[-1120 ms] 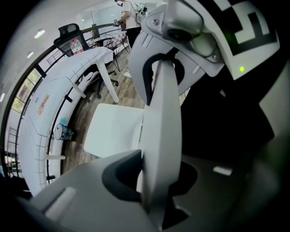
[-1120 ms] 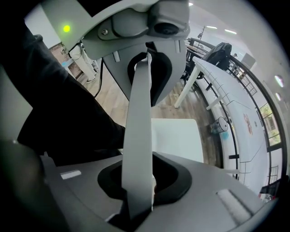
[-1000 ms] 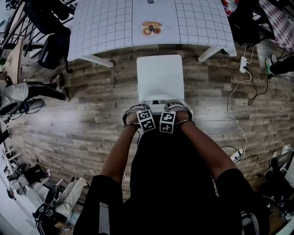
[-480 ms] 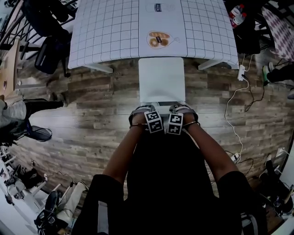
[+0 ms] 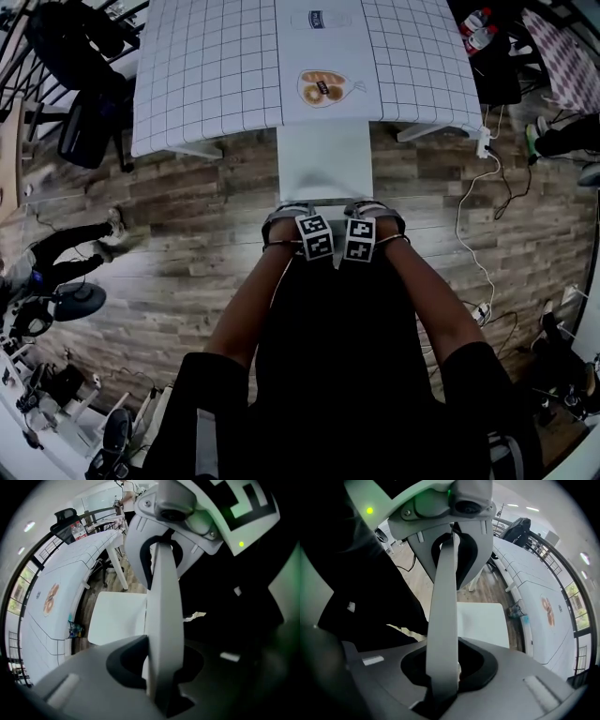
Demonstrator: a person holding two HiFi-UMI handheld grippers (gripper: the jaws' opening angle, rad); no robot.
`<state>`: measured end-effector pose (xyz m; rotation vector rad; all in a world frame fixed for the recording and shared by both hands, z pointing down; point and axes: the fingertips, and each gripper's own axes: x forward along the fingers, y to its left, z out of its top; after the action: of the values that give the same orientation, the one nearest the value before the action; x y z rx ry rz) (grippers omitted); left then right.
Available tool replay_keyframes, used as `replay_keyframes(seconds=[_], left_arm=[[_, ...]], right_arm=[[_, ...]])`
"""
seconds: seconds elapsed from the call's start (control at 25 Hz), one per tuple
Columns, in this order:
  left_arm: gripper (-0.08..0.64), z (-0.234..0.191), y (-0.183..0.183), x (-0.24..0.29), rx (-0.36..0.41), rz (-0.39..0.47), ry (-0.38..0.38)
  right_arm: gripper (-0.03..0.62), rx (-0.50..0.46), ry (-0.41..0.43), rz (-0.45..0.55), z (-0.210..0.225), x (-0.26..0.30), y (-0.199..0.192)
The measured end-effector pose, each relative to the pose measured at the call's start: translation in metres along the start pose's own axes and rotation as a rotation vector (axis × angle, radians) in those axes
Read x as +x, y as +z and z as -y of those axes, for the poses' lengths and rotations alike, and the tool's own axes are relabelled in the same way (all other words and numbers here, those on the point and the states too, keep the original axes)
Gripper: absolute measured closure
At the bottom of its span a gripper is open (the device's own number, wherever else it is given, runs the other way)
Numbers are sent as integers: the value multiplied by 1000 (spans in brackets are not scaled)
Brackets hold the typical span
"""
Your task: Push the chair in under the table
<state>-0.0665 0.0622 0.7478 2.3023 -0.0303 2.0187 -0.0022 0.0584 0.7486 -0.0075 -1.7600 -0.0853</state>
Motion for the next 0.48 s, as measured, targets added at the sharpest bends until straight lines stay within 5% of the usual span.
replay_keyframes(seconds=[0.48], left_arm=[[472,-21,6,-1,5,4,-14]], right_arm=[[522,-8,4,-7,21,0,-6]])
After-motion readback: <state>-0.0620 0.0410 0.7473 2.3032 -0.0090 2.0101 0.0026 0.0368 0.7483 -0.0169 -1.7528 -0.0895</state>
